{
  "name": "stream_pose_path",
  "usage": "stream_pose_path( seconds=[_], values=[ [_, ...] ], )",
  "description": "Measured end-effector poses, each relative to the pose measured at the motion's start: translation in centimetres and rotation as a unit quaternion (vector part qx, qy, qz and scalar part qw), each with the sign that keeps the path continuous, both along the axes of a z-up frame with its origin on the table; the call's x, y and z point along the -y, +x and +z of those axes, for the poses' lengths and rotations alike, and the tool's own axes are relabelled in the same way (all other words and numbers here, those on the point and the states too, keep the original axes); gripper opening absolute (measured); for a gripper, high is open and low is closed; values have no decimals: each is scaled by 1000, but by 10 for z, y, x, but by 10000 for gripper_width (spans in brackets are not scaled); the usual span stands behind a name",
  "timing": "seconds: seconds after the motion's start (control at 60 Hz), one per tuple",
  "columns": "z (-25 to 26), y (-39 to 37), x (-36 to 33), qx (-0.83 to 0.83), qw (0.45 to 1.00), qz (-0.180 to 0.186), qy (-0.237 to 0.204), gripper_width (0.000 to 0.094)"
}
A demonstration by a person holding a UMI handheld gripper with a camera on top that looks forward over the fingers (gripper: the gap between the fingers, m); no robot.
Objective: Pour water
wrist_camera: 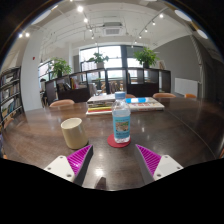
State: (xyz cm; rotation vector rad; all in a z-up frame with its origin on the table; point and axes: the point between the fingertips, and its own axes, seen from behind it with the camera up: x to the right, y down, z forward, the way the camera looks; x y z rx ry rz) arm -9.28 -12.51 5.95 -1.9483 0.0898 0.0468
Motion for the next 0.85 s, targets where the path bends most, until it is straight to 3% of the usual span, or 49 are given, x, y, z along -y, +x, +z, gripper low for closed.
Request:
stream_pose_path(
  seconds=[0.133, 0.583, 0.85],
  values=[
    [26, -18, 35, -14, 1000, 19, 7, 867],
    [96, -15, 96, 36, 998, 16, 48, 861],
    [106, -21, 110, 34, 997, 16, 64, 861]
  ],
)
